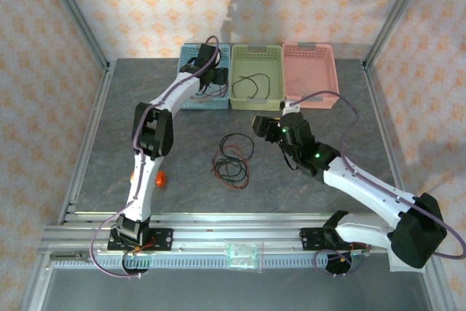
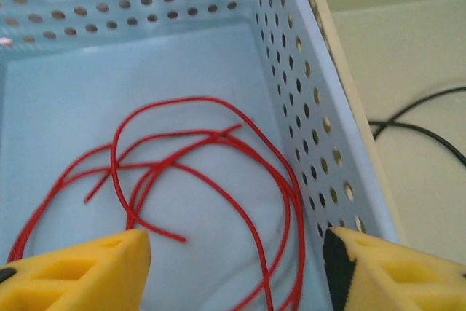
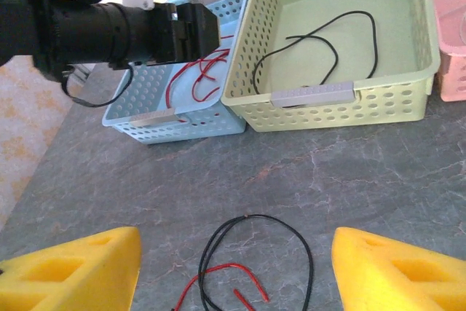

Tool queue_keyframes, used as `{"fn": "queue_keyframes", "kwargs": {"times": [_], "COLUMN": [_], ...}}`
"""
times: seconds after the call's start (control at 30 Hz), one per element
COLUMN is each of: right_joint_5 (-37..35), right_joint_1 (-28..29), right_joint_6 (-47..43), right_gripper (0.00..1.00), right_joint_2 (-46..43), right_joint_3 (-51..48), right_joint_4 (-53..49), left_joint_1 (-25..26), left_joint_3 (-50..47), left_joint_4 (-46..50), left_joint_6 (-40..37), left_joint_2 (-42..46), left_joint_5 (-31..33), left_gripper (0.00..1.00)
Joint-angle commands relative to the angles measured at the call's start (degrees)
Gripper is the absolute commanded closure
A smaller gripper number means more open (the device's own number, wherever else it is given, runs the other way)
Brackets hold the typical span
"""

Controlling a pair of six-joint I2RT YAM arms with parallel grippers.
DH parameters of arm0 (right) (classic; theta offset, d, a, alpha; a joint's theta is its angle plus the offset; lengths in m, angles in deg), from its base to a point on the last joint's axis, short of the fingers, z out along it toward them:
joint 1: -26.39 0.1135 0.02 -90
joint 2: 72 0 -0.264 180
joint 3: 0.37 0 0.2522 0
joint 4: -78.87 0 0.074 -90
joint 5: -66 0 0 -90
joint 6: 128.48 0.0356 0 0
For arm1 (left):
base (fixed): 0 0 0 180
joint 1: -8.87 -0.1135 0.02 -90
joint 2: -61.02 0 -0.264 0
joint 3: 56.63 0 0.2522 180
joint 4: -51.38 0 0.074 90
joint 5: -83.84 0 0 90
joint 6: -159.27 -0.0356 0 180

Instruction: Untangle the cables

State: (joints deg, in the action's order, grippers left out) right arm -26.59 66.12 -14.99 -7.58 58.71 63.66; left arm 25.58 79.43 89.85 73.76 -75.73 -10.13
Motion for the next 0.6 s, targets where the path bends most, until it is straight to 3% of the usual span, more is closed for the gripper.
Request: {"fn": "queue_keyframes", "kwargs": {"times": [0.0, 0.17, 0.33, 0.57], "right_joint_5": [-2.93, -1.86, 1.63, 4.52], "right_joint_1": [0.27, 0.27, 0.4, 0.62], "right_joint_6": [2.11, 3.12, 4.68, 4.17], "right_gripper": [0.3, 0.35, 0.41, 0.5], "right_joint_2": [0.1, 2.88, 12.99, 26.53], "right_joint_3": [0.71, 3.03, 10.45, 20.77], "right_joint_4": [-2.76, -6.2, -13.97, -22.54], "left_joint_1": [-0.36, 0.41, 0.93, 5.08], "left_joint_3": [-4.23, -22.63, -42.62, -60.7], "left_joint_4": [-1.07, -8.8, -16.01, -19.07], "left_joint_6": [0.27, 1.6, 5.35, 8.63], "left_joint_2": [8.05, 21.73, 36.97, 50.16], "left_joint_5": [-3.74, -8.39, -10.73, -7.37], "left_gripper": [0.31, 0.31, 0.32, 0.33]}}
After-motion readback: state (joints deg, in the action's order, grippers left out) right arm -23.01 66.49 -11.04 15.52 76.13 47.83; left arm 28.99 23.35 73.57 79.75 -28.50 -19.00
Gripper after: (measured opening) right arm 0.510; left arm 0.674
